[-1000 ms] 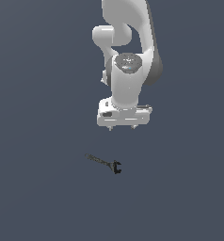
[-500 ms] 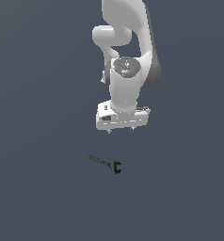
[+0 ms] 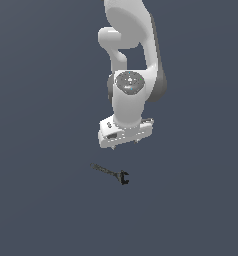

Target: Pick up the object and move it to a goal position.

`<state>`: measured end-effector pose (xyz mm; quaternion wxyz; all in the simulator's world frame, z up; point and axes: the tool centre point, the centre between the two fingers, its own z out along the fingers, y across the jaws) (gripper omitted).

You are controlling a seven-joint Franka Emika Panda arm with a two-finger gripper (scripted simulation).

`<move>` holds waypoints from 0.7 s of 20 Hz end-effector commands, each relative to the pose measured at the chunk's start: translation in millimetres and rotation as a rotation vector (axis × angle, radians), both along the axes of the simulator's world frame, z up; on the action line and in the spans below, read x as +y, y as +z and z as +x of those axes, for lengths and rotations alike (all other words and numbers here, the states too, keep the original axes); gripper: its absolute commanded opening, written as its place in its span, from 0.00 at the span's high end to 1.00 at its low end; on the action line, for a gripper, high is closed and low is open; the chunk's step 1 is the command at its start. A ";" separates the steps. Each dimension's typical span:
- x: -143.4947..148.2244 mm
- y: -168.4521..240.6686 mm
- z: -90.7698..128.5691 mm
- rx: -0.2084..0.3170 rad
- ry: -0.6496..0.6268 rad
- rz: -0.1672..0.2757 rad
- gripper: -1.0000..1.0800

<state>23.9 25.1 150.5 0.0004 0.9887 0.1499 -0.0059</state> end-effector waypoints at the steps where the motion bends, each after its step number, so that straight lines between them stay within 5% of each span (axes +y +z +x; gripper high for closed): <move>1: -4.7 -6.7 5.5 0.000 0.062 -0.001 0.04; 14: -30.7 -43.8 32.1 -0.001 0.386 -0.002 0.04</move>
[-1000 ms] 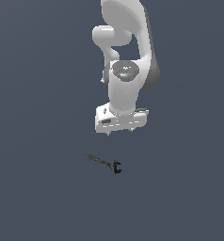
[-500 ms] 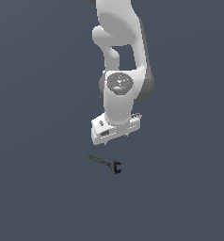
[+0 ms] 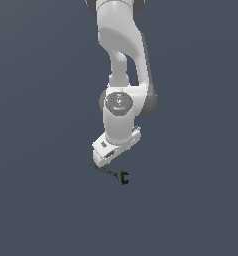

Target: Pick up the object and move it to a goal position.

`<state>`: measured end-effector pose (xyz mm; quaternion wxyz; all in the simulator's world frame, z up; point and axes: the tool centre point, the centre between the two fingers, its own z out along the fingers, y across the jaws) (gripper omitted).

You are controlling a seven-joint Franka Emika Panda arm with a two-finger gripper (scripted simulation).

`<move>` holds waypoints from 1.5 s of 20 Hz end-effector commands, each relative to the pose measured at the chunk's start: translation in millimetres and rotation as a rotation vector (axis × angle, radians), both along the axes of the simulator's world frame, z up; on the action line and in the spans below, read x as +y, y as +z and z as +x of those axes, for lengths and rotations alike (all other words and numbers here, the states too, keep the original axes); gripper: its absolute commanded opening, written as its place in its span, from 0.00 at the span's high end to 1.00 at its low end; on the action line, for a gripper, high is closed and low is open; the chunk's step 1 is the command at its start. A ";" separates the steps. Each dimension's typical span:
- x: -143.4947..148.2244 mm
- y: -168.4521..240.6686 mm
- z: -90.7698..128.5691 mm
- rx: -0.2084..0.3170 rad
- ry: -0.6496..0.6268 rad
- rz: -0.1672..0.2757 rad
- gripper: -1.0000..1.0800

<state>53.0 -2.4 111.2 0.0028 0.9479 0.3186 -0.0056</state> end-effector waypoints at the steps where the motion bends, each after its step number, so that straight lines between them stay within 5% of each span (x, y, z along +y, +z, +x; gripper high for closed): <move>1: -5.3 -7.4 4.8 0.000 0.063 0.001 0.04; 16: -33.4 -45.7 25.3 -0.005 0.370 0.009 0.04; 30: -39.5 -56.8 28.4 -0.006 0.427 0.011 0.04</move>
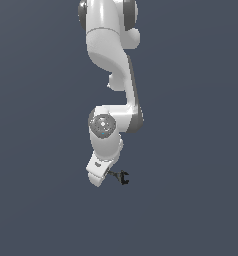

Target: Pick up the object and move it to a goal position.

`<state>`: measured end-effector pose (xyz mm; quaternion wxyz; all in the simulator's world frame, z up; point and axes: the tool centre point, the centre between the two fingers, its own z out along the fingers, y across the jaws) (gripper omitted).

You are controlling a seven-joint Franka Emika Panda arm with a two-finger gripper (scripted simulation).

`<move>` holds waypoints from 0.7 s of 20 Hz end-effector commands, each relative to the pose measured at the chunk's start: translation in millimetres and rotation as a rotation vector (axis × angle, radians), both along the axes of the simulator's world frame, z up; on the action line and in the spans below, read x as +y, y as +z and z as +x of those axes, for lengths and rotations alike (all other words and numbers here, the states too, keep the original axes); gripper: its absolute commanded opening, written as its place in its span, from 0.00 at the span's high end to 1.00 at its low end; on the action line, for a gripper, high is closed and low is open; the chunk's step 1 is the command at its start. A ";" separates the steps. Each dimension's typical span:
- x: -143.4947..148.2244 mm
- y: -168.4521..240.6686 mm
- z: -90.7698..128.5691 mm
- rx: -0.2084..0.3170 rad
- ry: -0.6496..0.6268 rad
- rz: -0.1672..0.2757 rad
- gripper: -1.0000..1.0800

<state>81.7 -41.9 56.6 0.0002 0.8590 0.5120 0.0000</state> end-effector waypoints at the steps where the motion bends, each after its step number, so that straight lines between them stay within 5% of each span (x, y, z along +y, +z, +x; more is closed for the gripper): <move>1: 0.2 -4.8 -0.3 0.001 0.001 0.000 0.04; 14: 0.2 -49.3 -0.1 0.000 0.005 0.000 0.04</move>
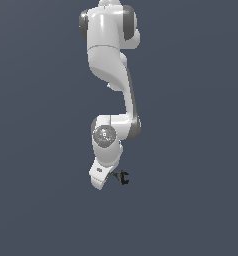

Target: Pick up the object and move it to a goal position.

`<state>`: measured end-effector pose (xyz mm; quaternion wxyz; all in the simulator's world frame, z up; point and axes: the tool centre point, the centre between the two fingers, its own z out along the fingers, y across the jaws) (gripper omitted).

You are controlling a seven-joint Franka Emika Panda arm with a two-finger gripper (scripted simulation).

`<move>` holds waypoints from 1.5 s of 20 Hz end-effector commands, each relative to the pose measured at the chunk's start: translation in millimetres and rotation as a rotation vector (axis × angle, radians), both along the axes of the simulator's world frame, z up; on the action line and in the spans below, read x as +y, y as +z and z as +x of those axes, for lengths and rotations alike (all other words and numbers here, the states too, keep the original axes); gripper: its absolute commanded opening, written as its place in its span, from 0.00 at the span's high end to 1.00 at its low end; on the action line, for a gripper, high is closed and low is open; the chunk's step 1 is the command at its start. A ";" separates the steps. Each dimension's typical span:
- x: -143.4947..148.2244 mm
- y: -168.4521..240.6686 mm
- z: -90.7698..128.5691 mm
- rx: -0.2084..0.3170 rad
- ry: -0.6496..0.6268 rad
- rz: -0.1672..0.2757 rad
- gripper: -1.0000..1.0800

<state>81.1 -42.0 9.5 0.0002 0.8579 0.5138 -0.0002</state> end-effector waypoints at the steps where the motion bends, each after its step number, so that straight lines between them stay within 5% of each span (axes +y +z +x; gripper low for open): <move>1: 0.4 -1.9 0.6 0.000 0.000 0.000 0.04; 2: 0.4 -1.9 0.6 0.000 0.000 0.000 1.00; 18: 4.2 0.1 -3.4 -0.001 0.003 0.002 1.00; 30: 19.6 0.6 -41.2 -0.001 0.002 0.002 1.00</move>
